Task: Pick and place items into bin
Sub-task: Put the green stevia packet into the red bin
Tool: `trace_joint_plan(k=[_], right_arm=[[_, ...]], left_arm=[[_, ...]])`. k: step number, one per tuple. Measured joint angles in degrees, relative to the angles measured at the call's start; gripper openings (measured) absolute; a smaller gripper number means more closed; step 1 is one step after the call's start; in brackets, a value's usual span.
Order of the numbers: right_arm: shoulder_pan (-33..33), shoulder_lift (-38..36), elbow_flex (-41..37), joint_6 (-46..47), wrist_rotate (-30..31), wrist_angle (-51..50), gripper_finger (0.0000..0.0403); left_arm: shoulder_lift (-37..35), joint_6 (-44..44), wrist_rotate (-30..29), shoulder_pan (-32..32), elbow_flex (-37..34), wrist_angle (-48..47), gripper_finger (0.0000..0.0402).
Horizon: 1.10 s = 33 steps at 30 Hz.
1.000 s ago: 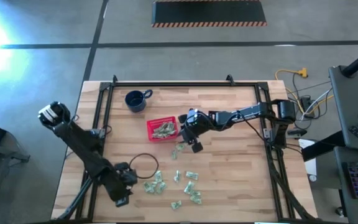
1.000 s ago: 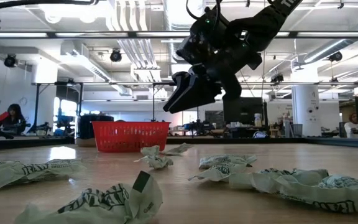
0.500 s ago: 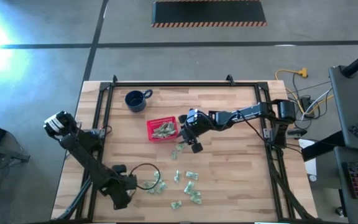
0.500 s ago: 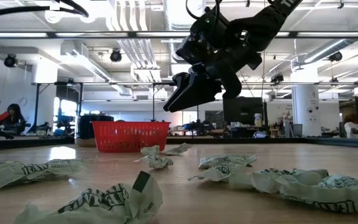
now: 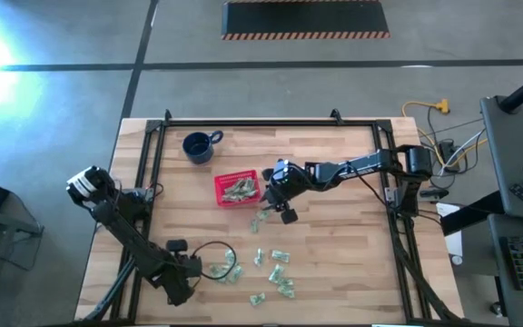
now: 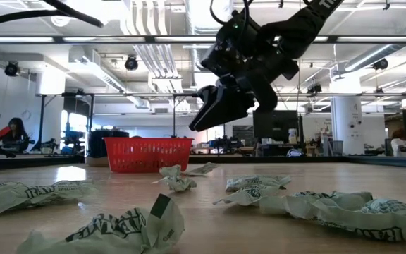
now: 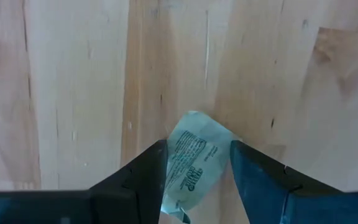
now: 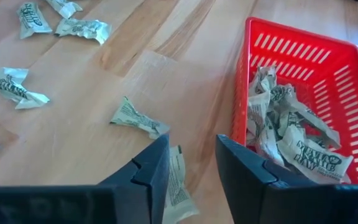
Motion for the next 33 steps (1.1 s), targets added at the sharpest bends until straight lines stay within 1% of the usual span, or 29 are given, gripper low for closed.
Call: trace_joint_plan(k=[3, 5, 11, 15, 17, 20, 24, 26, 30, 33], right_arm=[[0.00, 0.00, -0.26, 0.24, 0.02, 0.00, 0.0114], [0.00, 0.00, -0.44, 0.24, 0.00, 0.00, 0.0111], [0.00, 0.00, -0.82, 0.22, 0.02, 0.08, 0.0101], [0.00, 0.00, -0.93, 0.22, 0.02, -0.01, 0.0095], [0.00, 0.00, -0.95, 0.21, 0.02, -0.47, 0.0092], [0.00, 0.00, -0.97, 0.20, 0.02, -2.14, 0.0088], [0.00, -0.66, -0.83, 0.20, 0.02, -6.23, 0.0090], [0.00, -1.57, -1.02, 0.42, 0.02, -7.66, 0.0091], [0.09, -3.14, -1.58, 1.04, 0.07, -9.26, 0.0086], [0.38, -3.87, -2.00, 1.89, 0.15, -9.97, 0.0081]], left_arm=[[0.39, 0.24, -0.32, -0.02, 0.09, -0.47, 0.0155], [0.48, 0.47, -0.55, 0.00, 0.09, -0.80, 0.0140], [0.31, 1.72, -2.28, -0.02, 0.00, -0.95, 0.0061], [0.15, 2.23, -6.05, 0.19, -0.13, -1.04, 0.0012], [-0.06, 3.12, -10.96, 0.69, -0.20, -1.25, 0.0006], [-1.13, 5.96, -19.34, 1.89, 0.08, -1.34, 0.0010], [-3.71, 10.77, -26.64, 4.29, -0.12, -1.26, 0.0006], [-4.96, 14.26, -31.25, 5.62, -0.14, -1.14, 0.0004], [-7.46, 22.72, -44.03, 8.68, -0.17, -1.03, 0.0003], [-8.66, 28.10, -53.62, 12.46, -0.98, -0.84, 0.0002]])
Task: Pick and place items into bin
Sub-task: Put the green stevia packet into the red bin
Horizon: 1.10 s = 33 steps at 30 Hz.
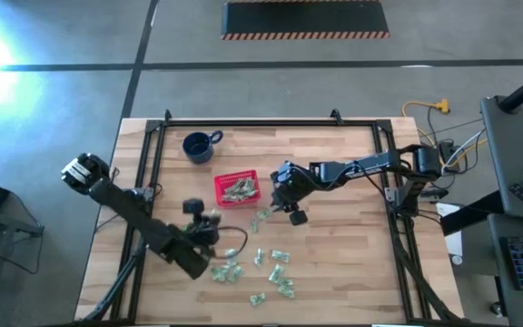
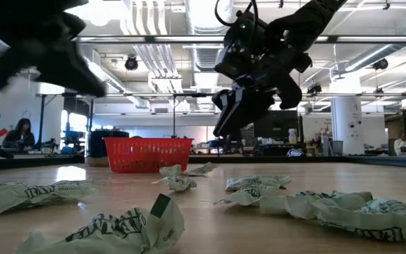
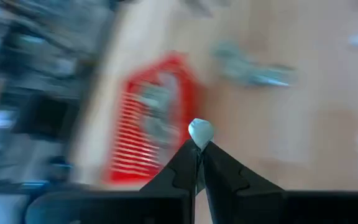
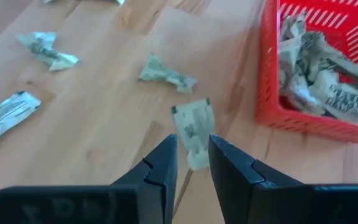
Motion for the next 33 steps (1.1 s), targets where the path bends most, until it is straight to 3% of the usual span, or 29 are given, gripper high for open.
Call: trace_joint_plan(k=[3, 11, 18, 23, 27, 33], right_arm=[[0.45, -0.30, -0.06, 0.23, 0.00, -1.81, 0.0076], [2.08, -0.41, -1.67, 2.38, 0.02, -3.35, 0.0068], [2.98, -0.41, -4.00, 3.44, 0.07, -3.15, 0.0068], [2.98, -0.41, -4.59, 3.66, 0.09, -2.90, 0.0068], [2.96, -0.41, -4.59, 3.36, 0.11, -2.67, 0.0068], [2.96, -0.14, -4.61, 3.22, 0.11, 1.64, 0.0068]], left_arm=[[-1.00, 3.66, -3.03, 5.46, -1.05, 0.42, 0.0002], [-1.26, 13.58, 0.20, 19.79, -2.27, 3.84, 0.0002], [-1.31, 29.44, 10.66, 26.35, -2.74, 17.11, 0.0002], [-1.33, 31.40, 14.77, 29.76, -2.74, 18.44, 0.0004], [-1.33, 32.57, 18.22, 31.15, -2.76, 18.37, 0.0038], [-1.33, 32.72, 17.46, 31.21, -2.28, 18.39, 0.0125]])
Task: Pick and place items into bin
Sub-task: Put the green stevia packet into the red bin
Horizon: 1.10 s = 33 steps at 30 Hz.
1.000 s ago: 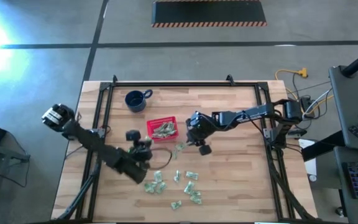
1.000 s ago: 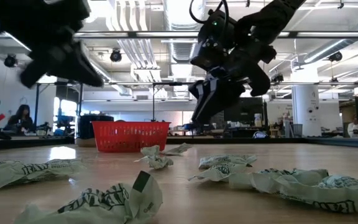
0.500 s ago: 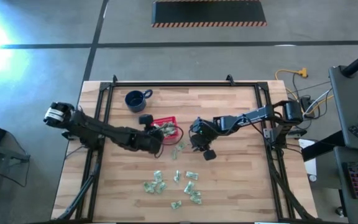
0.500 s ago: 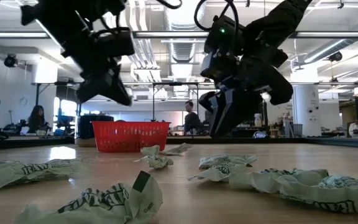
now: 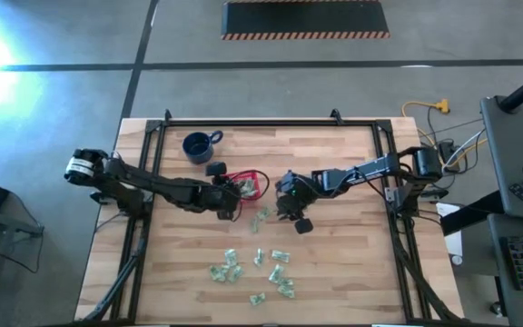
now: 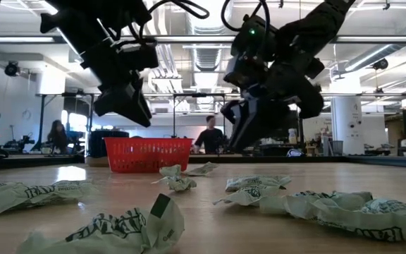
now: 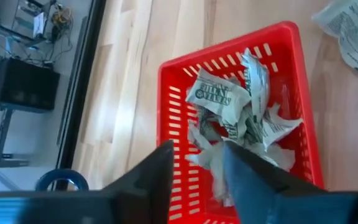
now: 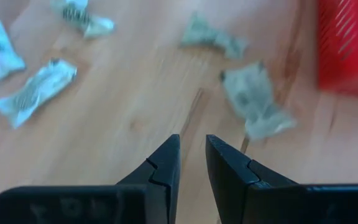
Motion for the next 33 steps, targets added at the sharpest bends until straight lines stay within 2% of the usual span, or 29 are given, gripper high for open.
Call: trace_joint_plan(k=[4, 8, 16, 21, 25, 27, 33], right_arm=[[0.18, 1.13, 0.00, -0.47, 0.00, 5.25, 0.0068], [0.33, 2.48, 0.00, -1.87, 0.00, 7.80, 0.0068], [0.26, 4.78, 0.00, -4.01, 0.23, 13.53, 0.0077], [0.01, 4.89, 0.00, -4.24, 4.60, 14.46, 0.0102], [-0.58, 4.89, 0.00, -2.57, 5.70, 14.83, 0.0118], [-0.93, 4.89, 0.00, -1.12, 7.37, 14.89, 0.0122], [-0.97, 4.89, 0.02, -0.62, 7.26, 15.15, 0.0125]], left_arm=[[-0.34, -0.16, 0.01, -0.03, 0.31, -0.04, 0.0164], [-2.29, -0.75, 1.39, -0.83, 0.35, -0.59, 0.0181], [-8.78, -4.96, 2.09, -4.76, 0.32, -2.24, 0.0185], [-12.66, -5.37, 2.27, -8.35, 0.06, -2.10, 0.0185], [-15.10, -6.94, 2.18, -10.27, -0.23, -1.93, 0.0185], [-15.73, -7.82, 1.90, -10.98, -0.42, -1.94, 0.0185], [-16.28, -8.20, 1.83, -12.10, -0.59, -1.92, 0.0185]])
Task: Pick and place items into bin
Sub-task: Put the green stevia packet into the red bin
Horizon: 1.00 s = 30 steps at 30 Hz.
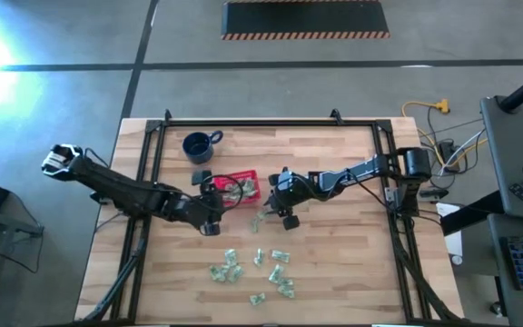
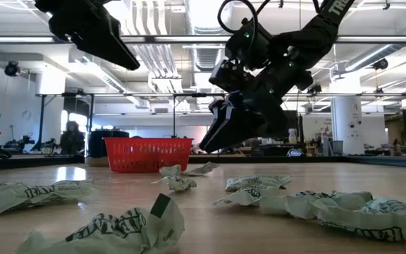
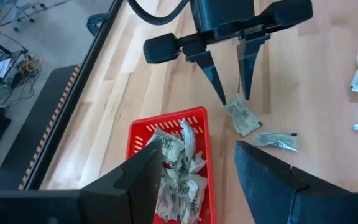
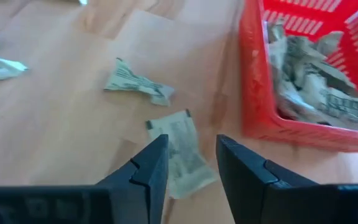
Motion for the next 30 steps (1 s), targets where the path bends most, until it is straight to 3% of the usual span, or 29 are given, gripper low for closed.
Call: trace_joint_plan(k=[18, 30], right_arm=[[-0.12, 0.00, -0.10, 4.22, 0.20, -0.24, 0.0200], [-0.17, 1.32, -0.34, 6.36, 3.27, 0.17, 0.0206]], left_arm=[[0.20, -1.25, 0.01, -0.70, 0.00, 0.26, 0.0185], [0.22, -1.40, 0.03, -1.54, 0.00, 0.39, 0.0185]])
